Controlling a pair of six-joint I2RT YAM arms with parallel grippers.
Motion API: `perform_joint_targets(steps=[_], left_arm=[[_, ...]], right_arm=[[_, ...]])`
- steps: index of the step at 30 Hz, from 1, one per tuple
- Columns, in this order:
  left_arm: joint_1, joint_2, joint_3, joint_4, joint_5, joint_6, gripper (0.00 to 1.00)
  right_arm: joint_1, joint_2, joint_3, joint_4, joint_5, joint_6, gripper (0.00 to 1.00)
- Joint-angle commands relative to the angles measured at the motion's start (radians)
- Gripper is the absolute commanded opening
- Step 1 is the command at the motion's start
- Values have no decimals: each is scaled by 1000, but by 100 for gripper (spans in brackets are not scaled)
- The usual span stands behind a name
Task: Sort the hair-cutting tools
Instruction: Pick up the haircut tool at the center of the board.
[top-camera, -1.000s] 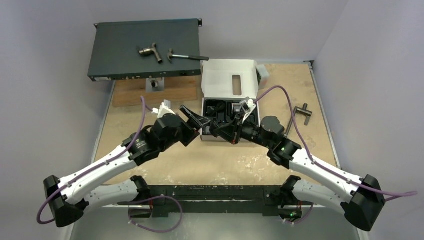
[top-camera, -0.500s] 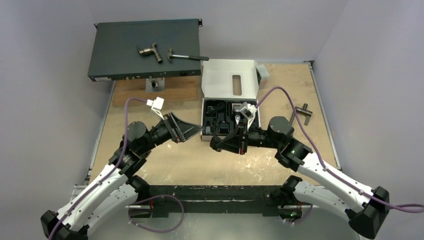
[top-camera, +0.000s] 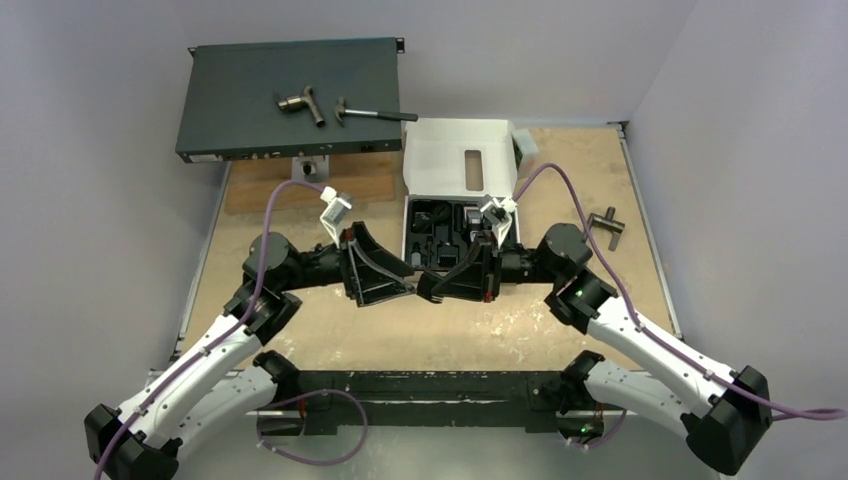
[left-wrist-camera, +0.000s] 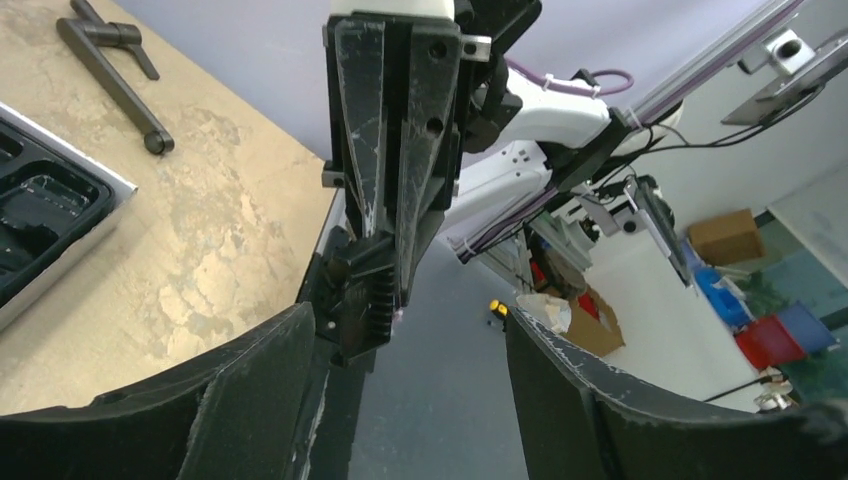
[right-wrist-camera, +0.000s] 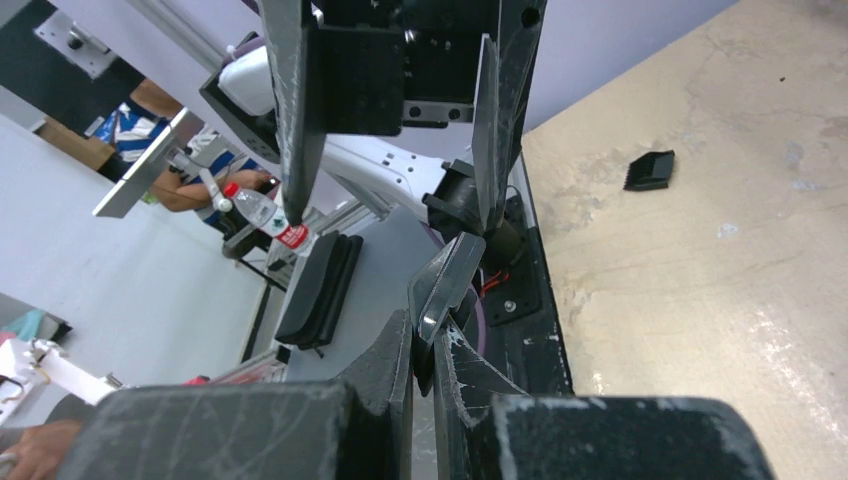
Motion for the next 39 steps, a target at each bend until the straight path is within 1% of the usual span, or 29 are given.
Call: perform_joint_targets(steps=[1, 3, 6, 10, 12, 13, 16, 19, 23, 27, 28, 34, 35, 37, 38, 39], left_arm=[[0, 6, 42, -77, 50, 112, 66], [-1, 20, 38, -99, 41, 122, 61], [-2, 53, 31, -78, 36, 100, 52], [-4, 88, 38, -54, 24, 79, 52], [-10, 98, 42, -37, 20, 70, 50], [-13, 103, 43, -23, 20, 63, 47], [-31, 119, 43, 22, 29, 40, 33], [-57, 132, 29, 81, 46, 26, 22], [-83, 135, -4, 170, 53, -4, 18], [-103, 133, -12, 193, 55, -1, 2], [-105, 133, -14, 198, 56, -2, 0], [-118, 113, -51, 265, 31, -31, 0], [-118, 107, -62, 280, 17, -39, 0], [-117, 97, -88, 316, -22, -60, 0], [-117, 93, -99, 328, -36, -70, 0], [-117, 91, -109, 340, -49, -79, 0]], right_arm=[[-18, 14, 16, 130, -81, 71, 0], [-18, 24, 21, 136, -86, 70, 0], [-17, 36, 26, 128, -88, 58, 0], [-18, 41, 29, 97, -88, 27, 0], [-17, 39, 23, 95, -88, 23, 0], [-18, 36, 20, 97, -88, 23, 0], [-18, 31, 16, 98, -85, 23, 0], [-17, 28, 13, 98, -84, 22, 0], [-18, 25, 4, 109, -83, 28, 0], [-17, 20, -2, 119, -82, 36, 0], [-17, 20, -2, 119, -82, 37, 0], [-18, 18, 6, 97, -70, 30, 0], [-20, 19, 9, 86, -65, 26, 8], [-27, 21, 10, 73, -56, 23, 36], [-32, 21, 12, 63, -50, 22, 47], [-37, 20, 14, 52, -43, 19, 55]])
